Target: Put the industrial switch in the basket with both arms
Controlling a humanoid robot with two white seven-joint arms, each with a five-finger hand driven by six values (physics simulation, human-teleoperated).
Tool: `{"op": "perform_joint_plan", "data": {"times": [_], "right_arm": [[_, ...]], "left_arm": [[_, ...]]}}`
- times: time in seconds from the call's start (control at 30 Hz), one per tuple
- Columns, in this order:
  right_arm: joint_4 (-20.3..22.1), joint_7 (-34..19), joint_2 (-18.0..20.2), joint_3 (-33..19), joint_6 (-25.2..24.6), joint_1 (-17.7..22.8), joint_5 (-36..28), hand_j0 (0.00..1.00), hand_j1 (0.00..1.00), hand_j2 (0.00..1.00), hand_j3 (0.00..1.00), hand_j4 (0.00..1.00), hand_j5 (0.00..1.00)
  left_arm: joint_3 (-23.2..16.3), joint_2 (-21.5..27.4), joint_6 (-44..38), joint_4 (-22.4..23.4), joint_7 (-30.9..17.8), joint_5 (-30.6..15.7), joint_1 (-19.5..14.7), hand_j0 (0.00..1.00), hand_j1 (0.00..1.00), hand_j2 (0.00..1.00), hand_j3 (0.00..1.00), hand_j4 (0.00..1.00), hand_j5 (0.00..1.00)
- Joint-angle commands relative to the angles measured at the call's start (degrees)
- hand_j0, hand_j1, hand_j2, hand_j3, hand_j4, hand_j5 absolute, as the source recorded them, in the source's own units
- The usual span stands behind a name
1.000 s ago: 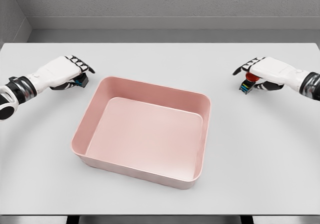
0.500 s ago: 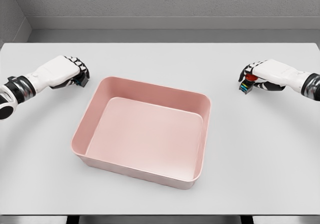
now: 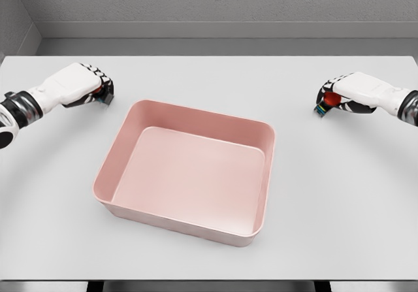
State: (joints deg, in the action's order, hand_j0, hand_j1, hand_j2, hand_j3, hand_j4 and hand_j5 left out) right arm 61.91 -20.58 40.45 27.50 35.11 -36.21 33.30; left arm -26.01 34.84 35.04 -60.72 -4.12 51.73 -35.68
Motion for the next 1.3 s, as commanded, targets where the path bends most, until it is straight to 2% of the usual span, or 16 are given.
{"op": "perform_joint_plan", "data": {"times": [0.0, 0.47, 0.67, 1.0, 1.1, 1.27], "right_arm": [[0.0, 0.0, 0.2, -0.1, -0.1, 0.0, -0.5, 0.53, 0.53, 0.53, 0.53, 0.53, 0.53], [0.8, -1.0, 0.4, -1.0, -0.1, -1.1, -1.7, 0.53, 0.53, 0.53, 0.53, 0.53, 0.53], [2.4, -1.1, 2.3, -1.0, -0.1, -1.2, -3.1, 0.53, 0.53, 0.53, 0.53, 0.53, 0.53], [7.9, -1.1, 4.9, -0.9, -0.1, -1.8, -6.3, 0.53, 0.53, 0.53, 0.53, 0.53, 0.53], [8.7, -1.1, 5.1, -0.9, -0.1, -1.8, -7.3, 0.53, 0.53, 0.53, 0.53, 0.53, 0.53], [12.4, -1.1, 5.1, -0.8, -0.1, -1.9, -8.2, 0.53, 0.53, 0.53, 0.53, 0.53, 0.53]], "left_arm": [[0.1, 0.1, 0.0, -0.2, 0.1, -0.5, 0.0, 0.46, 0.46, 0.46, 0.46, 0.46, 0.46], [0.3, 2.0, 0.0, -2.5, 0.2, -2.1, -0.2, 0.44, 0.44, 0.44, 0.44, 0.44, 0.44], [0.3, 3.6, 0.0, -5.6, 0.2, -4.5, 0.2, 0.44, 0.44, 0.44, 0.44, 0.44, 0.44], [0.3, 4.9, 0.0, -7.6, 0.3, -6.6, 0.6, 0.44, 0.44, 0.44, 0.44, 0.44, 0.44], [0.2, 6.3, 0.0, -7.9, 0.3, -8.1, 0.7, 0.44, 0.44, 0.44, 0.44, 0.44, 0.44], [0.1, 8.8, 0.0, -10.6, 0.3, -10.2, 0.9, 0.44, 0.44, 0.44, 0.44, 0.44, 0.44]]}}
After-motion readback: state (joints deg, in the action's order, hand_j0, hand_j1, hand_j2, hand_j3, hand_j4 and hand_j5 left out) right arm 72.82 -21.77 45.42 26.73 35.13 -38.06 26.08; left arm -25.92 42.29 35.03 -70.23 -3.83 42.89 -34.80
